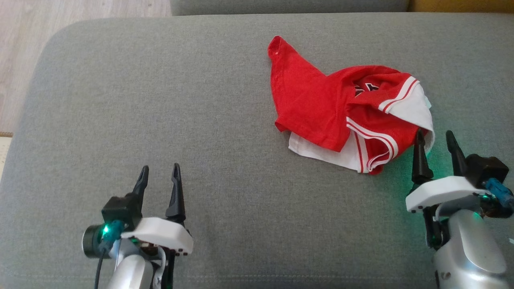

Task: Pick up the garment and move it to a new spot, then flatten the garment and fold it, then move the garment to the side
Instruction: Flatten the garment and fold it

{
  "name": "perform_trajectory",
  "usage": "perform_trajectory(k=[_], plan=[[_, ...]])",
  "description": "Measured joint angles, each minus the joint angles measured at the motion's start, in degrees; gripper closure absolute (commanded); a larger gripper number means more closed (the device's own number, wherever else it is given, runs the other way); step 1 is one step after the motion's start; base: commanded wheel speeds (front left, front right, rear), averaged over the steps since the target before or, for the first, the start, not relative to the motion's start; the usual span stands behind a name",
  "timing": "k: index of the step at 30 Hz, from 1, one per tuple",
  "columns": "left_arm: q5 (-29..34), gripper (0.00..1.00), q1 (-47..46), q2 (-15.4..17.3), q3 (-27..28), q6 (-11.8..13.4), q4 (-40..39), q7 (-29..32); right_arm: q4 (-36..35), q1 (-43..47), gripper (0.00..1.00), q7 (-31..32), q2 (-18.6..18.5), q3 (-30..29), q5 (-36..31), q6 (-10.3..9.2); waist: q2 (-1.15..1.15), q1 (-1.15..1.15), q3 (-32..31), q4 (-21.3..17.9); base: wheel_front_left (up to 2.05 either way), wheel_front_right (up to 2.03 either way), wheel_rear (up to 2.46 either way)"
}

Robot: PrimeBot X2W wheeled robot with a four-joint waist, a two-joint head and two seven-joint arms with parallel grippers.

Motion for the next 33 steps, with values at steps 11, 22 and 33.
perform_trajectory(k=[11,22,33], plan=[[0.04,0.00,0.29,0.00,-0.27,-0.48,0.14,0.00,0.89,-0.13,0.00,0.00,0.08,-2.90,-2.38,0.00,0.00,0.00,-0.05,0.60,0.00,0.00,0.00],[-0.01,0.00,0.26,0.00,-0.35,-0.40,0.10,0.00,-6.15,-5.34,1.00,0.00,-2.12,-3.59,-5.14,0.00,0.00,0.00,0.34,1.23,0.00,0.00,0.00],[-2.05,0.00,0.24,0.03,-3.28,-0.33,0.25,0.00,-10.40,-29.16,1.00,-0.03,-7.93,21.76,-3.63,0.00,0.00,0.00,-0.66,3.60,0.00,0.00,0.00]])
